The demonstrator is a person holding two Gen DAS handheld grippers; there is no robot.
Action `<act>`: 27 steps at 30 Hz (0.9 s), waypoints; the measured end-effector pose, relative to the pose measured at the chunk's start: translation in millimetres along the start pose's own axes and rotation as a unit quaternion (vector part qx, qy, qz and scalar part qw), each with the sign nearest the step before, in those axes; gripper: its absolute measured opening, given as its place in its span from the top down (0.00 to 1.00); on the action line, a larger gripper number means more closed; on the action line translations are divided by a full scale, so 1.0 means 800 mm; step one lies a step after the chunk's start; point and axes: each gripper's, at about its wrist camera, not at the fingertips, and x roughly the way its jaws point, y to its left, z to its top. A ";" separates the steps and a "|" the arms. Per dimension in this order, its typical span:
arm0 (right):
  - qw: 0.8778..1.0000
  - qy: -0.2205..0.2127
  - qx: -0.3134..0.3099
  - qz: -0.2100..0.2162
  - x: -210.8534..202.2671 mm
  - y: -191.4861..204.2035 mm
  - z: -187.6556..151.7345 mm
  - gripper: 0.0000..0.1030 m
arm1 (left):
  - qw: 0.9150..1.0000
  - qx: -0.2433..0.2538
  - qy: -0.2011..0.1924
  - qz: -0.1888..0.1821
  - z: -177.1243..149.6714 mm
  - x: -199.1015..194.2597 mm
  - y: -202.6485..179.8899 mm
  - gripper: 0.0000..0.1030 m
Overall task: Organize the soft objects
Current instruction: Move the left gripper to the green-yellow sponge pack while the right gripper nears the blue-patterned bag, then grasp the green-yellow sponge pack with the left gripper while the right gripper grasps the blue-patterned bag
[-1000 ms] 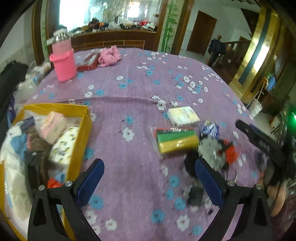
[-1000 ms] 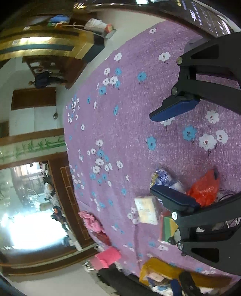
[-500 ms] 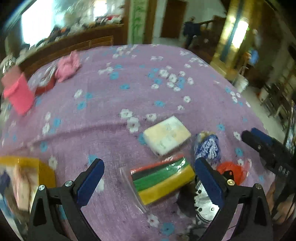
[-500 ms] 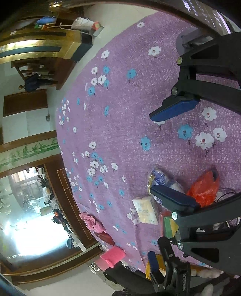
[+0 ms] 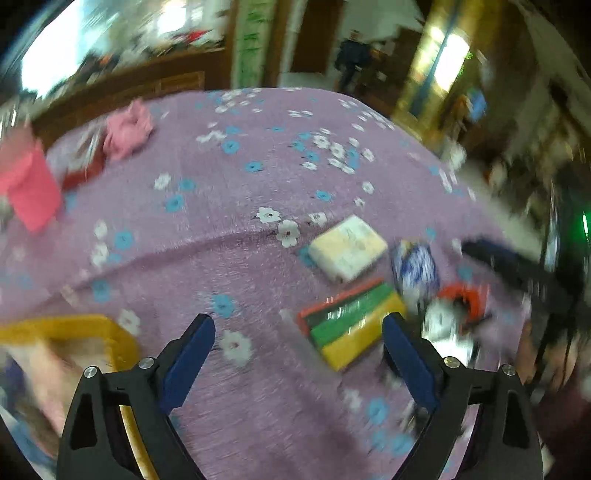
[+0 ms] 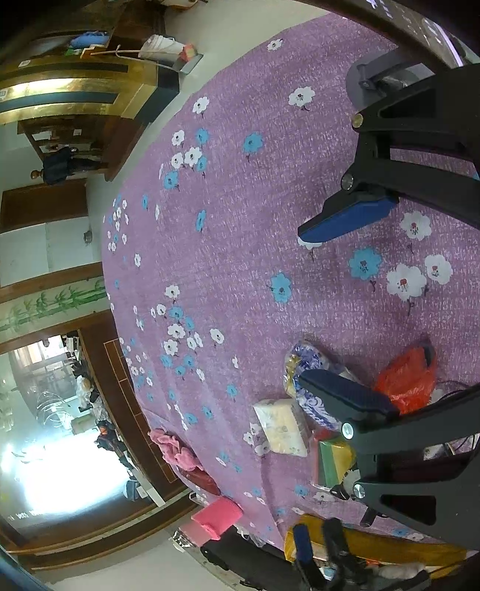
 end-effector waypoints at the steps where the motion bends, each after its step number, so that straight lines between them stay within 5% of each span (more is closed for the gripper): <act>1: 1.000 0.000 -0.001 0.000 0.000 0.001 0.000 0.32 | 1.000 0.029 0.003 0.001 -0.001 -0.002 -0.008 0.10; 7: 1.000 0.000 0.005 -0.003 0.003 -0.003 -0.001 0.32 | 0.985 0.172 0.017 0.019 0.001 0.020 -0.055 0.11; 11: 1.000 -0.003 0.008 -0.005 0.005 -0.005 0.001 0.32 | 0.978 0.202 0.047 0.020 0.005 0.051 -0.064 0.12; 13: 1.000 -0.003 0.007 -0.005 0.006 -0.005 0.002 0.32 | 0.979 0.194 0.058 0.011 0.007 0.062 -0.062 0.19; 14: 1.000 -0.003 0.007 -0.006 0.006 -0.005 0.002 0.32 | 0.980 0.187 0.067 0.004 0.007 0.069 -0.061 0.37; 15: 1.000 -0.003 0.007 -0.007 0.007 -0.005 0.001 0.32 | 0.981 0.178 0.076 -0.008 0.008 0.074 -0.059 0.41; 22: 1.000 -0.001 0.009 -0.011 0.007 -0.007 0.001 0.32 | 0.989 0.130 0.075 0.017 0.005 0.070 -0.052 0.50; 27: 1.000 0.002 0.020 -0.003 0.006 -0.010 0.002 0.32 | 0.992 0.072 0.070 0.070 -0.018 0.045 -0.051 0.54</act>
